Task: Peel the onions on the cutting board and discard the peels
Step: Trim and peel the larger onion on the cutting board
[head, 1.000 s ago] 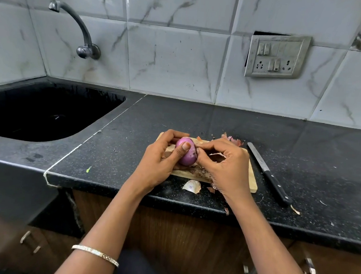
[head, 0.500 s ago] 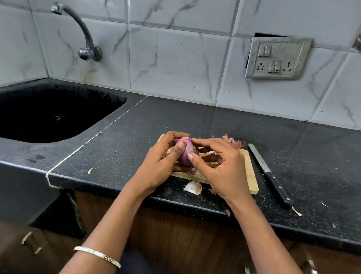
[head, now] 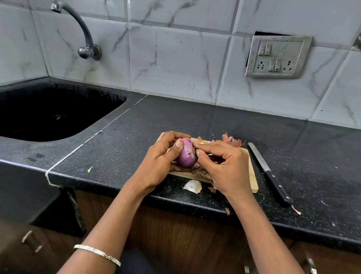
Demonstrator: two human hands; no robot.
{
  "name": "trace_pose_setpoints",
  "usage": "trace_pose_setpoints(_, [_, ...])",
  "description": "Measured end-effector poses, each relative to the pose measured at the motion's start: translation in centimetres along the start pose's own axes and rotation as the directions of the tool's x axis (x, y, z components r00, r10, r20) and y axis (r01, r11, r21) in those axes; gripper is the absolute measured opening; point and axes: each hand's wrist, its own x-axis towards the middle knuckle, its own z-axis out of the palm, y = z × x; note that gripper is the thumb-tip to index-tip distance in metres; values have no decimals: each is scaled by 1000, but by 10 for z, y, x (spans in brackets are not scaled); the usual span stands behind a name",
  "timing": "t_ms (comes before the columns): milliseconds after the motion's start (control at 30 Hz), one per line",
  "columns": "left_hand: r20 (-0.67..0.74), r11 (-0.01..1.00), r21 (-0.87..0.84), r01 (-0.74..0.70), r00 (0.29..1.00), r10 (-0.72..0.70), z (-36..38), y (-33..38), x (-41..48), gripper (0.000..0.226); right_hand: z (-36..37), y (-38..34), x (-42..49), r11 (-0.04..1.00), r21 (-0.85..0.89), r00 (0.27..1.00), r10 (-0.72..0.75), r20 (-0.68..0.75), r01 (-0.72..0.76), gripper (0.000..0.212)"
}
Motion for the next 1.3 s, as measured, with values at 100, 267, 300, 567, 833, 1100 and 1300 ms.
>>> trace_pose_setpoints(100, [-5,1000,3,-2,1000,2,0,1,0,33,-1,1,0,999,28,1000,21,19,-21,18])
trace_pose_setpoints(267, [8,1000,-8,-1,1000,1,-3,1,0,23,-1,0,-2,1000,25,999,-8,49,6,27])
trace_pose_setpoints(300, [5,1000,-7,2,1000,-2,-3,0,1,23,-1,1,-2,999,44,999,-4,50,1,26])
trace_pose_setpoints(567, [-1,1000,-13,21,1000,-21,-1,2,0,32,-1,-1,-1,999,18,1000,-27,9,27,20])
trace_pose_setpoints(833, [-18,1000,0,19,1000,-19,-1,3,0,26,-1,-5,-2,999,-25,999,-38,-20,38,23])
trace_pose_setpoints(1100, [-31,1000,3,25,999,-25,1,3,-1,27,1,-2,-2,996,17,996,-86,24,85,23])
trace_pose_setpoints(1300, [-38,999,22,34,999,-33,1,4,-1,26,1,1,-2,989,-94,992,-110,67,116,9])
